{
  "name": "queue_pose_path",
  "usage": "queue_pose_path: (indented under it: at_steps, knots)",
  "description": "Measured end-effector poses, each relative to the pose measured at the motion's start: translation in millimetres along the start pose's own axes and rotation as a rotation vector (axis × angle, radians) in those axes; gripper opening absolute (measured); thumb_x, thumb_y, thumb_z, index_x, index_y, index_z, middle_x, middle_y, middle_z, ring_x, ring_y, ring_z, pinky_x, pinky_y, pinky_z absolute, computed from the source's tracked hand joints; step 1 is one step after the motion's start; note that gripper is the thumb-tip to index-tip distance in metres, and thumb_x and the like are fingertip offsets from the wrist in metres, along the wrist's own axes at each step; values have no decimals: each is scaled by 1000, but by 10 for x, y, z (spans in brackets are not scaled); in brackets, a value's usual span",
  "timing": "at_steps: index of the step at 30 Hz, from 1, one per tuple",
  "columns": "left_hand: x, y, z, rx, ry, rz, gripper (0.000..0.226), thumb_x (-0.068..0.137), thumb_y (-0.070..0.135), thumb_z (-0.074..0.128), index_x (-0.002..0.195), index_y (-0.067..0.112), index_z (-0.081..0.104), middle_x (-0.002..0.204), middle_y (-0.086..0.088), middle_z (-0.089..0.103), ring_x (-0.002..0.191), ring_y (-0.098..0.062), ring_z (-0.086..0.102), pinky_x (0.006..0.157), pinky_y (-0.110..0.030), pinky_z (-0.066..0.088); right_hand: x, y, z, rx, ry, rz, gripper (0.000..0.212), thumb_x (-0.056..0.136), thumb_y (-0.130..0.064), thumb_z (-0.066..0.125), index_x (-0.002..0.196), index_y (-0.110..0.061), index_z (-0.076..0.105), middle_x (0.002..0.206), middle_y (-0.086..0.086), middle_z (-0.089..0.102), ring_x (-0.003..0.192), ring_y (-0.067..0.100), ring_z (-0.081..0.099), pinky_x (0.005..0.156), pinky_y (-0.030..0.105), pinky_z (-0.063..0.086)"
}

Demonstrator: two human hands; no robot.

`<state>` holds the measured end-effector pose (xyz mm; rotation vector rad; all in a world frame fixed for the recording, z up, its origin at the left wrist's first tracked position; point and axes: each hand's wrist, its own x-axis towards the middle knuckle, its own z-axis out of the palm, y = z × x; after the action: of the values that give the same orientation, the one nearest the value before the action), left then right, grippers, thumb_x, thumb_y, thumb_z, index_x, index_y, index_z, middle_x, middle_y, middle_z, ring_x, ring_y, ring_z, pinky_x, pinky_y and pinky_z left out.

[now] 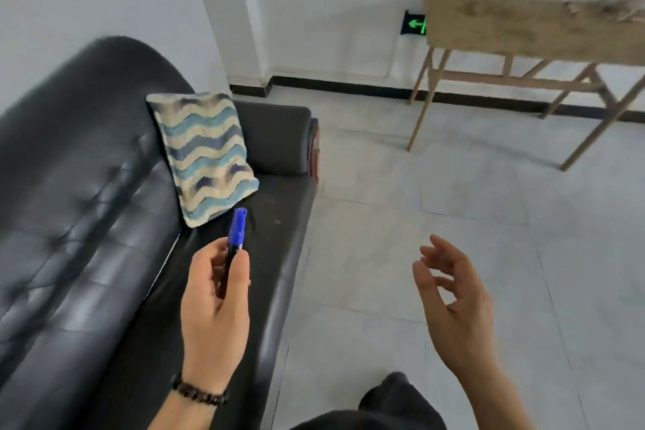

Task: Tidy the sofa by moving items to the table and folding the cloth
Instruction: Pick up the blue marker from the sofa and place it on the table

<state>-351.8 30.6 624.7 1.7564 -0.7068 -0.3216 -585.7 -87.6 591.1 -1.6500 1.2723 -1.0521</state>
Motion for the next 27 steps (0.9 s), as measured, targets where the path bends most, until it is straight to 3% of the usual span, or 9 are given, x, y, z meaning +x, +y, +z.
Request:
queue_pose_path:
  at_steps: [10, 18, 24, 27]
  knots:
    - [129, 880, 2334, 114, -191, 193, 33, 91, 42, 45, 108, 17, 58, 78, 3, 61, 64, -12, 57, 52, -15, 46, 1260, 842, -1622, 5, 181, 124, 46, 86, -51, 56, 131, -42, 49, 113, -24, 63, 107, 4, 62, 80, 14, 51]
    - [586, 824, 3999, 193, -310, 119, 18, 96, 32, 46, 99, 18, 58, 68, -1, 56, 58, -18, 54, 46, -24, 43, 2415, 1755, -2234, -71, 221, 241, 47, 85, -54, 55, 131, -42, 49, 117, -28, 59, 109, 2, 60, 82, 27, 53]
    - [1270, 1177, 5823, 45, -439, 53, 28, 93, 40, 44, 95, 15, 57, 66, -3, 54, 51, -14, 49, 46, -28, 43, 3778, 2234, -3046, -226, 270, 337, 34, 91, -41, 61, 118, -56, 47, 115, -26, 60, 107, -6, 57, 86, 29, 55]
    - [1624, 1715, 6774, -48, -520, 119, 20, 95, 36, 45, 98, 20, 57, 66, 0, 56, 51, -21, 48, 44, -34, 43, 4448, 2259, -3616, -275, 416, 318, 32, 86, -55, 54, 118, -56, 50, 115, -29, 59, 107, -6, 59, 79, 21, 51]
